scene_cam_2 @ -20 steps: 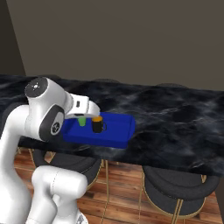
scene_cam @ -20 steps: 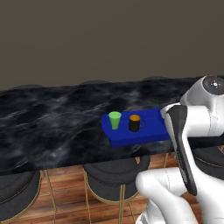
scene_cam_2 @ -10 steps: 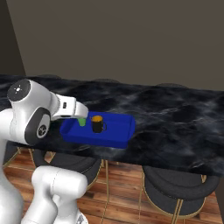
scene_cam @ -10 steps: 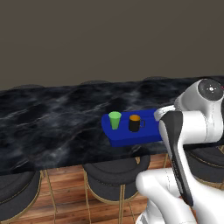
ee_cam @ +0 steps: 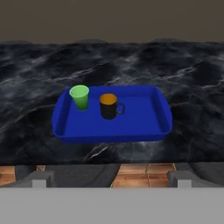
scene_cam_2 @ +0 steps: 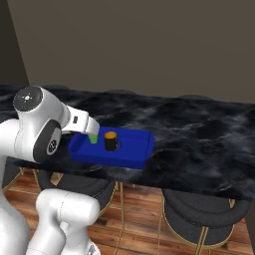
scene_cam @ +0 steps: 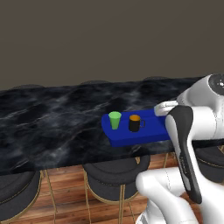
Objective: There is a tray on the dining counter. Grab the cup, mug, and pitcher and place them on the tray. The pitcher may be placed next to the tray if it cannot fit the tray.
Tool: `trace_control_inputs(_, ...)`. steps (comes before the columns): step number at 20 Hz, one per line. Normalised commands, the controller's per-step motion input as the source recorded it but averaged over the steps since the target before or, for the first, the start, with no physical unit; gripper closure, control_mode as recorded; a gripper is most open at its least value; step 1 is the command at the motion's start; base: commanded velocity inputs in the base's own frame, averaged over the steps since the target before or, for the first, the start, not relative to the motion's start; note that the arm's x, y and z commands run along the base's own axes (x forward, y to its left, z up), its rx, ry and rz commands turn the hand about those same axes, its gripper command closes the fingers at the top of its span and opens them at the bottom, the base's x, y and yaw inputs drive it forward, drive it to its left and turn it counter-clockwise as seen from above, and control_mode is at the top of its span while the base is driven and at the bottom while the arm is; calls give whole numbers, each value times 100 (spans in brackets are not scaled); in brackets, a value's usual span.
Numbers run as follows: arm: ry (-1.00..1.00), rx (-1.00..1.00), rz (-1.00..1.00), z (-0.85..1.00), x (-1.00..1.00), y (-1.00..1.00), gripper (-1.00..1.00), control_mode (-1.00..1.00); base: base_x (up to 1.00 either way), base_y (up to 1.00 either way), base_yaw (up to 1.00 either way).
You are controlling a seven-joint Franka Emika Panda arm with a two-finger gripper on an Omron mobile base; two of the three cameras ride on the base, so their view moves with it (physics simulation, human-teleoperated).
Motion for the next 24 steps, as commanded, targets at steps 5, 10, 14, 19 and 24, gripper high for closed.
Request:
trace_control_inputs(5,0,4,0,0,-6,0,-100,-100,0,0,0)
trace_control_inputs(10,-2,0,0,0,-10,0,-100,100,-26,0,0)
trace_control_inputs(14,0,0,0,0,0,0,-100,100,-100,14,0)
trace_control_inputs(19,0,0,0,0,0,0,-100,100,-100,79,-3)
trace_control_inputs(24,0,0,0,0,0,0,-100,100,-92,100,-2)
